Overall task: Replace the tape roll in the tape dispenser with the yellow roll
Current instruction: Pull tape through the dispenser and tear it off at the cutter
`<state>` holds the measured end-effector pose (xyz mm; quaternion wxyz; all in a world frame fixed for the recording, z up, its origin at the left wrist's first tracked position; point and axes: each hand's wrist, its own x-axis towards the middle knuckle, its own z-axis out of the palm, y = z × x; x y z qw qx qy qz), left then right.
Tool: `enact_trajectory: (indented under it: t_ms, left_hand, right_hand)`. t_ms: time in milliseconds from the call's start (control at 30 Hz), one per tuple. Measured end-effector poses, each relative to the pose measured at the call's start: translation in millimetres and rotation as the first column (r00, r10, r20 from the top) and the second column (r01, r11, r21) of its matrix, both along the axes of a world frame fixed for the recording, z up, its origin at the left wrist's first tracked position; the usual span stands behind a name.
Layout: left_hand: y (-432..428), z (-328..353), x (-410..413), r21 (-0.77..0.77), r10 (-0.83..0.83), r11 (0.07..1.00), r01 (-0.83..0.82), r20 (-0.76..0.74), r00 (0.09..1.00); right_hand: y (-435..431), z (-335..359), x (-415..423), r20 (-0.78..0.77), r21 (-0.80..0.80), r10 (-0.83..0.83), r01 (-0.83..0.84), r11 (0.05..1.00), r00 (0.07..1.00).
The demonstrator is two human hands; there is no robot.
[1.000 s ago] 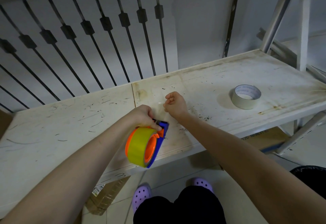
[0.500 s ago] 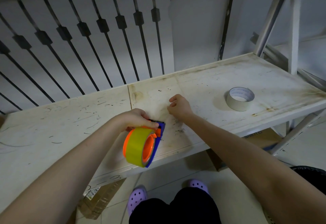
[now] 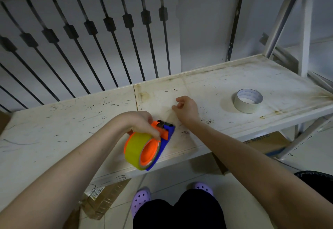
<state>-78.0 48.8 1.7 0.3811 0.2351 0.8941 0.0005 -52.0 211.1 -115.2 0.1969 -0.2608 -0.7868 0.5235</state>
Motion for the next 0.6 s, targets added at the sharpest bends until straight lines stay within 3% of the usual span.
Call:
enact_trajectory:
  t_ms: [333,467,600]
  left_hand:
    - [-13.8,1.0,18.5,-0.085,-0.195,0.979,0.183,-0.15,0.969]
    - [-1.1,-5.2,29.1,-0.128,-0.239,0.968,0.215,-0.215,0.947]
    - [7.6,-22.2,34.6,0.027,-0.161,0.983,0.184,-0.379,0.911]
  right_hand:
    - [-2.1,13.1,57.8,-0.003,-0.392,-0.015,0.013,0.92,1.0]
    - [-1.2,9.9,72.1,0.052,-0.354,-0.045,0.061,0.933,0.998]
    - [0.7,4.3,83.7,0.055,-0.186,-0.072,0.081,0.979,0.996]
